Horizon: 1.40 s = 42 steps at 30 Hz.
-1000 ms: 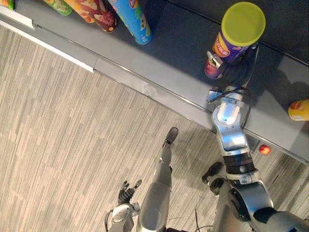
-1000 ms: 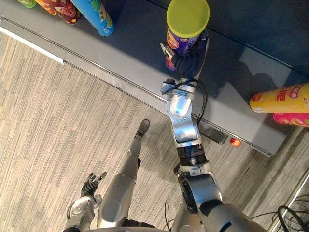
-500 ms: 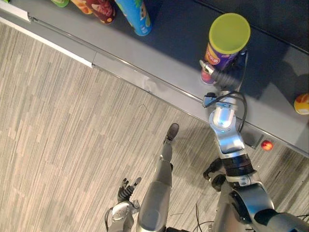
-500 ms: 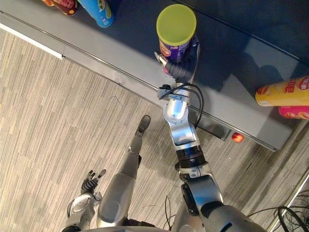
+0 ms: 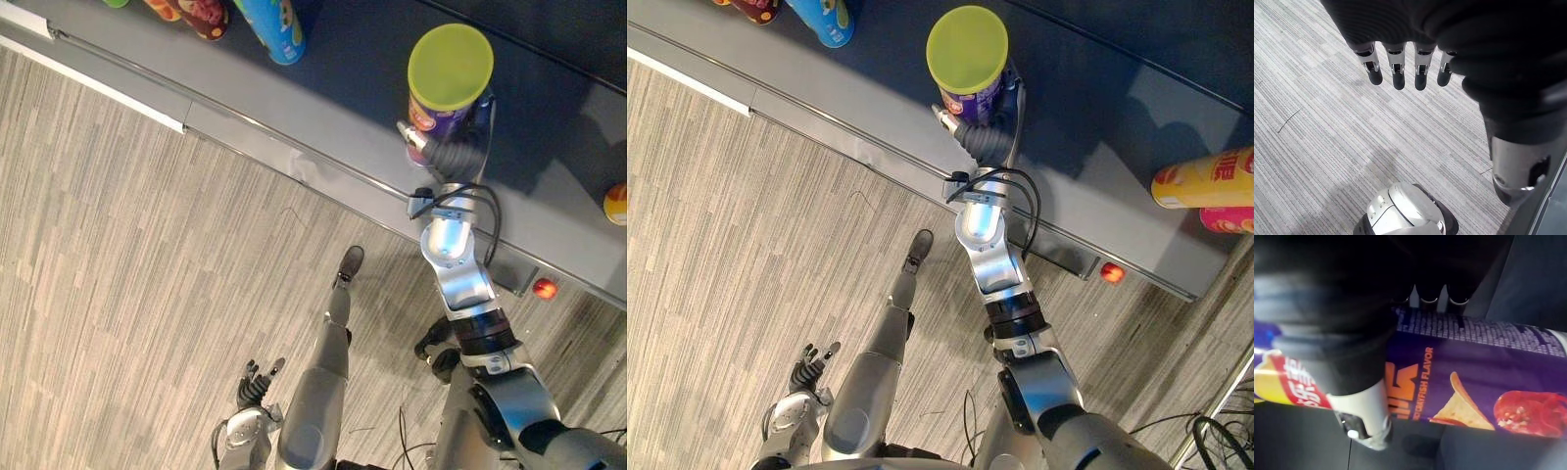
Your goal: Put the gum and the chips on the shelf.
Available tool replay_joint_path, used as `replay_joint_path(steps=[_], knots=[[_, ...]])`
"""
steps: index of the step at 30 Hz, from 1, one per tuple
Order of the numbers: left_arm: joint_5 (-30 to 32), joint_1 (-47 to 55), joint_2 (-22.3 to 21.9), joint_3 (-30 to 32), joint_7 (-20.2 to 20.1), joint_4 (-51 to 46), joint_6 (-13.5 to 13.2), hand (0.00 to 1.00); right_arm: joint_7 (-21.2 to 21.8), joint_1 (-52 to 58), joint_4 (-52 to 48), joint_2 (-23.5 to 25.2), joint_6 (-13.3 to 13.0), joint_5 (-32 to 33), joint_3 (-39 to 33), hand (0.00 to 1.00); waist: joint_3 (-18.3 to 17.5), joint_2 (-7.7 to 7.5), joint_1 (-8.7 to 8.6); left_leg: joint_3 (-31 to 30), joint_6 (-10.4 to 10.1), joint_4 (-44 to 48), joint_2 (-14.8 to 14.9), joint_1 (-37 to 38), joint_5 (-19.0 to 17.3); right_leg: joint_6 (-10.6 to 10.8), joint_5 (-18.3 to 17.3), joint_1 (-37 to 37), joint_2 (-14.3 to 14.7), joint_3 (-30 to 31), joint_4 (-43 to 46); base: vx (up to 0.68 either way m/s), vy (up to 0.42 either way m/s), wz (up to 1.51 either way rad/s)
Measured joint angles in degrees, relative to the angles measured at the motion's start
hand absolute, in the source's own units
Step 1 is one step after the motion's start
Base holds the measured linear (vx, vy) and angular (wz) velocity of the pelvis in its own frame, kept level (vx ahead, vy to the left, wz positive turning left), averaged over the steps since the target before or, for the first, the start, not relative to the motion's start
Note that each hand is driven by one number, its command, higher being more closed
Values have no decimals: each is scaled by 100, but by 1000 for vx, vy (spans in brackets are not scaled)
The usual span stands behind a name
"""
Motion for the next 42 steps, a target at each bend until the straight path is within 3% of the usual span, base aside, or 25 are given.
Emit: replay_joint_path(steps=[13,30,42], knots=[[-235,-484,-323,-26,-13,-334,-195,0,10,18,390,16,155,184,25,0,-49,-11,-77,0,-3,-185,18,41,152,9,13,-20,11,-10,0,7,-7,0],[-202,-505,-252,-91,-123,-123,-125,0,227,155,344,32,122,337,361,0,-57,-12,-337,125,-73,-328,76,661,197,42,34,569,83,31,-219,31,-51,-2],[-116,-497,-93,-311,-242,357,30,0,481,674,424,75,15,547,578,0,-324,-16,-345,162,-116,-334,149,1218,82,72,53,1192,169,36,-448,-4,-52,-2]])
